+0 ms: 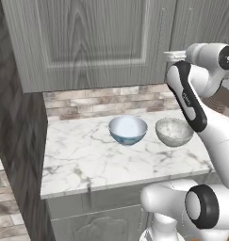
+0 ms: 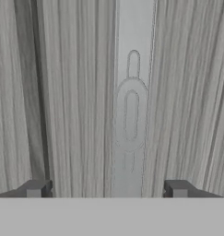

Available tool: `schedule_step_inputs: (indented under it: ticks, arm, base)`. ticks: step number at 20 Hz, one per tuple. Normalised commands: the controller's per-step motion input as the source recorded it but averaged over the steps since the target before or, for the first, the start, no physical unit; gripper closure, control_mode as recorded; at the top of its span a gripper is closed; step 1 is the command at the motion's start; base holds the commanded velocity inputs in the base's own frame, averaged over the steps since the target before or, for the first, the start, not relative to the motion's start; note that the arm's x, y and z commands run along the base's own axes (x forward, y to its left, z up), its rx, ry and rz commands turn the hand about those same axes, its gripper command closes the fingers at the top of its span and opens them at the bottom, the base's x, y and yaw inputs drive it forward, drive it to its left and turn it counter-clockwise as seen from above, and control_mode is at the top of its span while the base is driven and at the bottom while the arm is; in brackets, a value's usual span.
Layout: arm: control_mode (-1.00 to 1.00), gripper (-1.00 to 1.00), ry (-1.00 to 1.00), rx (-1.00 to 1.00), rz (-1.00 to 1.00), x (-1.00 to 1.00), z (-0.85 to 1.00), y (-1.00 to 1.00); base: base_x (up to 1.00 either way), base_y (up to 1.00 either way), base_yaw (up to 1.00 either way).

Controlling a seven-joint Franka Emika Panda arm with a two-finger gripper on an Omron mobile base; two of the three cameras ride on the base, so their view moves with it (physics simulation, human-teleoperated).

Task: Open the cabinet. Pick the bowls from the counter and place them in the cabinet. Then close the cabinet.

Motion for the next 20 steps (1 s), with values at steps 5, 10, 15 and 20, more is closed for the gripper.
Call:
schedule_step_inputs:
  ticks: [5,10,15,20]
  arm:
    - [-1.0,1.0,0.0,0.0,0.0,0.87,-0.13,0.02]
    - [-1.0,1.0,0.0,0.01,0.0,0.68,-0.51,-0.27]
    - [-1.0,1.0,-0.06,0.02,-0.02,0.1,-0.73,-0.94]
    - [-1.0,1.0,-0.07,0.0,-0.1,0.24,-0.73,-1.0]
  base:
    - [0.0,0.0,0.0]
    - [0.0,0.0,0.0]
    - [0.0,0.0,0.0]
    - [0.0,0.0,0.0]
